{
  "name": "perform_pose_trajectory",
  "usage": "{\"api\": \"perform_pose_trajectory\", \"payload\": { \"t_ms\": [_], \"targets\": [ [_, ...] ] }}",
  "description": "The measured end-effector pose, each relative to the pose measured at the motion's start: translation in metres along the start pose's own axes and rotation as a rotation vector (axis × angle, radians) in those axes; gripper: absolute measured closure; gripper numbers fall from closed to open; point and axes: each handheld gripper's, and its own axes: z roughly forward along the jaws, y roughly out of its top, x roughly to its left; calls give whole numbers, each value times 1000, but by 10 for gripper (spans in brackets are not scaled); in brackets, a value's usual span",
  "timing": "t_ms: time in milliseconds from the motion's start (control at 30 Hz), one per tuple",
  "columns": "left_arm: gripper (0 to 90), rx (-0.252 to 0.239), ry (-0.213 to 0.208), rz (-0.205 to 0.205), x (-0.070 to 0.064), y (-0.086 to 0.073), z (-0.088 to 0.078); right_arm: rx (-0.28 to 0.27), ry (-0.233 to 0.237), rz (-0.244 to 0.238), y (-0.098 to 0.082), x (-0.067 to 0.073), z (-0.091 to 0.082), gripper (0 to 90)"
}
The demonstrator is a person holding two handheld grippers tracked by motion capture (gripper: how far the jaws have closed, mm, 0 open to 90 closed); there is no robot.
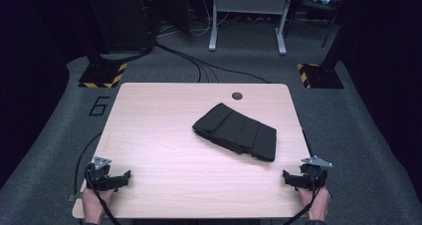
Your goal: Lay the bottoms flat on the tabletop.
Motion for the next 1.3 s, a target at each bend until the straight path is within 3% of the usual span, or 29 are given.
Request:
{"api": "perform_pose_trajectory", "payload": {
  "t_ms": [67, 300, 500, 900, 1300],
  "targets": [
    [0, 0, 0, 0, 0, 0, 0, -2, 2, -11, 0, -1, 0, 0],
    [1, 0, 0, 0, 0, 0, 0, -7, 47, 42, 7, 0, -5, 0],
    [1, 0, 0, 1, 0, 0, 0, -15, 69, 29, 17, 4, -8, 0],
    [1, -1, -2, 0, 0, 0, 0, -50, 120, 10, 55, 25, -17, 0],
    [2, 0, -3, 1, 0, 0, 0, -57, 199, -24, 97, 57, -5, 0]
  ]
}}
